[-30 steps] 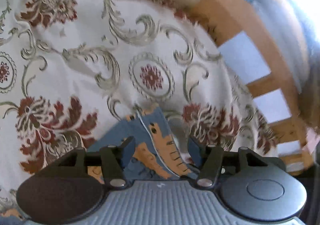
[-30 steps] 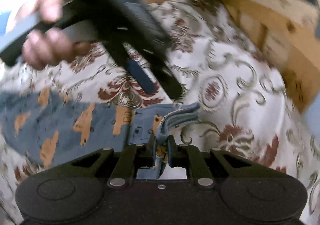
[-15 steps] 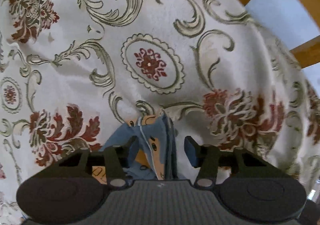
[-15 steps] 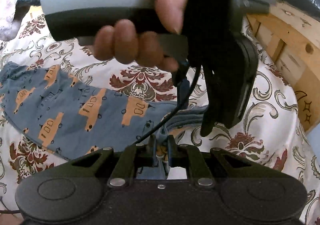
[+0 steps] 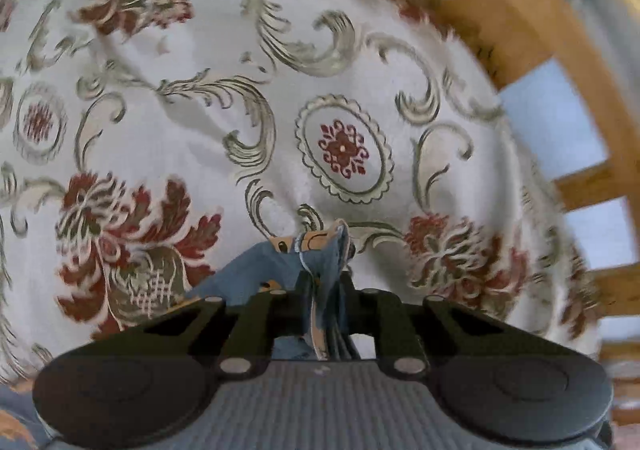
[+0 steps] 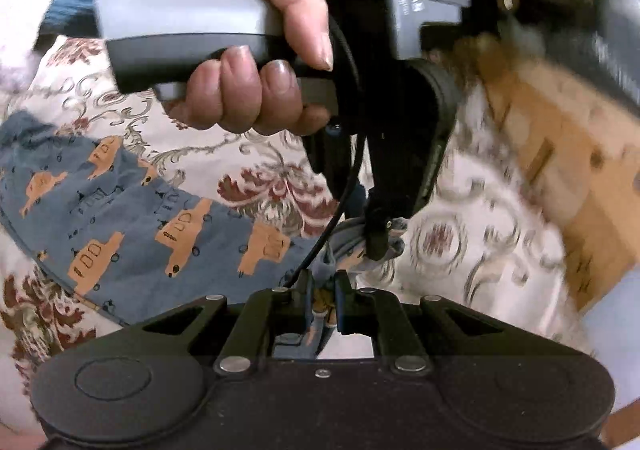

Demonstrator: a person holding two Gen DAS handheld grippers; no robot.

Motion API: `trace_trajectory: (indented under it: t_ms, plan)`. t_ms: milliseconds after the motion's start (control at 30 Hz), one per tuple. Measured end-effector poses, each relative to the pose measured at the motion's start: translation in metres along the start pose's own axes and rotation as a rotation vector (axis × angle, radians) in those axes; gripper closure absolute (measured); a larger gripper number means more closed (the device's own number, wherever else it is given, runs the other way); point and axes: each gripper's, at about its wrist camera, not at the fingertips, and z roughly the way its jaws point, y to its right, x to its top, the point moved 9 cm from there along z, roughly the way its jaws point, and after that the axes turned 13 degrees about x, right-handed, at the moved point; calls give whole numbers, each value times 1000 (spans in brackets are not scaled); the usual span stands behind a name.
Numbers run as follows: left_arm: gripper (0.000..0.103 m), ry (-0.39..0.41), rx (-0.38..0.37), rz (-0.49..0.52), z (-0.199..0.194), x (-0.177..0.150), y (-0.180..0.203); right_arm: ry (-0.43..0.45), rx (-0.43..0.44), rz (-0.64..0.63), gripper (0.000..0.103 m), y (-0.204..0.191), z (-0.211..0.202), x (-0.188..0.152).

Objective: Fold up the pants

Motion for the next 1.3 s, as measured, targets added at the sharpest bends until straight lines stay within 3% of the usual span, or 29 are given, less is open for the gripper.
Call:
trace_trajectory:
  t_ms: [300, 467, 667, 833, 933, 1100, 1133, 1200, 1300]
  plan:
    - [88, 197, -224, -165, -51, -48, -67, 21, 32, -108, 92, -57, -6, 20]
    - [88, 277, -293, -247, -64, -95, -118, 3, 89, -207, 92, -113, 6, 28]
    - [89, 295, -300, -364, -42, -141, -186, -45, 144, -280, 92, -173, 42, 25]
    - [85, 288, -315, -428, -3, -169, -223, -89, 146, -273, 92, -201, 81, 5]
    - [65, 282, -307, -435, 14, -179, -230, -106, 150, -266, 92, -208, 91, -9]
    - [53, 279, -338, -417, 20, -180, -233, -111, 144, -289, 87, -214, 100, -18]
    - [53, 281, -343, -423, 20, -180, -234, -108, 141, -292, 86, -214, 101, -19]
    - [65, 276, -336, -435, 24, -180, -234, -107, 136, -295, 83, -215, 101, -21]
    - [72, 260, -312, -451, 28, -181, -237, -108, 139, -285, 83, -215, 101, -22]
